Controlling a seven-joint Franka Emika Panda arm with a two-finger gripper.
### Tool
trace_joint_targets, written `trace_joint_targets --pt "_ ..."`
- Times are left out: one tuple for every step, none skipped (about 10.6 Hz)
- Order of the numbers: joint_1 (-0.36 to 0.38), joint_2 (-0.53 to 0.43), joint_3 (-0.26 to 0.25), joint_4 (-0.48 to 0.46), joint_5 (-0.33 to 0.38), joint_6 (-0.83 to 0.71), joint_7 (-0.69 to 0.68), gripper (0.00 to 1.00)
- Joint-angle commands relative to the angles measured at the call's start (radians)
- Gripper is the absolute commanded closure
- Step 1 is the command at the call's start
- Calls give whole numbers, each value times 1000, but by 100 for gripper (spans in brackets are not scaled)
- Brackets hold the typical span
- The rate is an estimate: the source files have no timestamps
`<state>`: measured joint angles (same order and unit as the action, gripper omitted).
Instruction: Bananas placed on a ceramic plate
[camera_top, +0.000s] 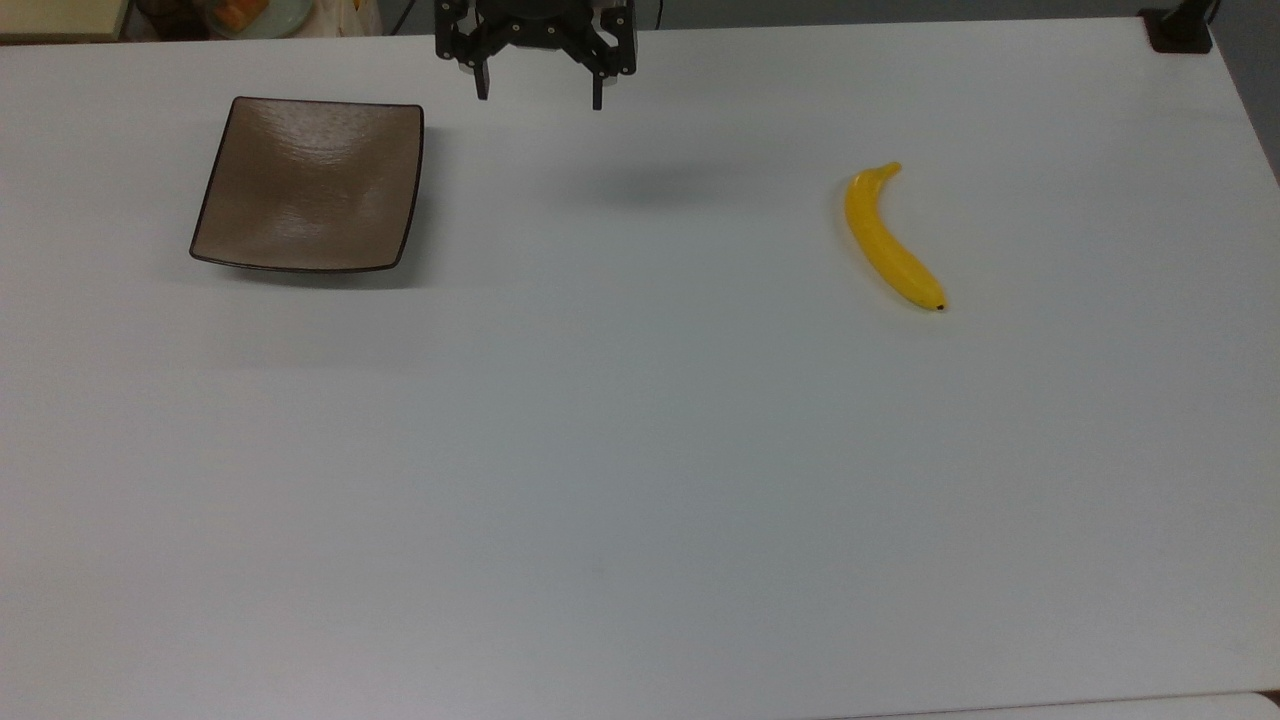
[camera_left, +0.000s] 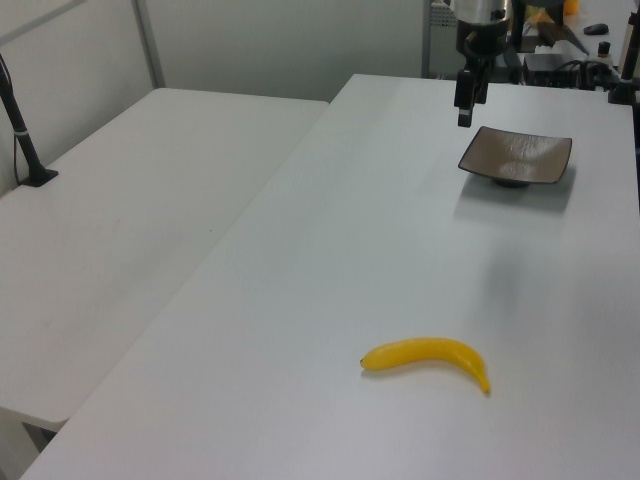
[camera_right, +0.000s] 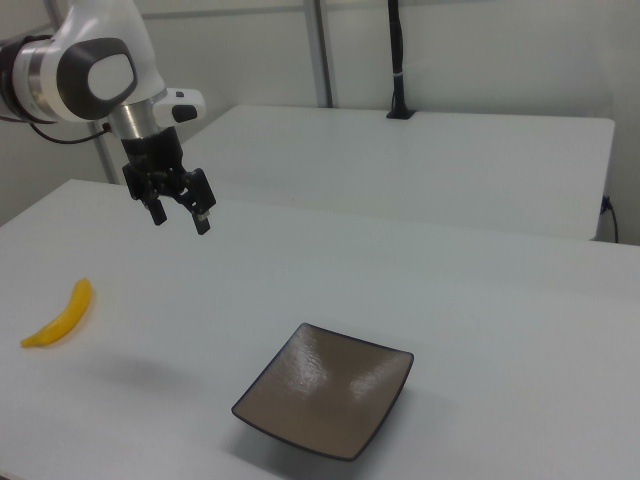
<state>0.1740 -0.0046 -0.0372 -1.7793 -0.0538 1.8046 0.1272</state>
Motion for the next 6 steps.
trace_joint_targets --pt "-4 -14 3 -9 12 -11 3 0" --pt "-4 -14 3 -9 12 -10 5 0" --pt "-4 -12 3 -12 12 -8 9 0" --pt "-2 -12 5 -15 17 2 17 0" --pt "-1 -12 8 -19 20 2 17 0" --pt "1 -9 13 -19 38 4 17 0"
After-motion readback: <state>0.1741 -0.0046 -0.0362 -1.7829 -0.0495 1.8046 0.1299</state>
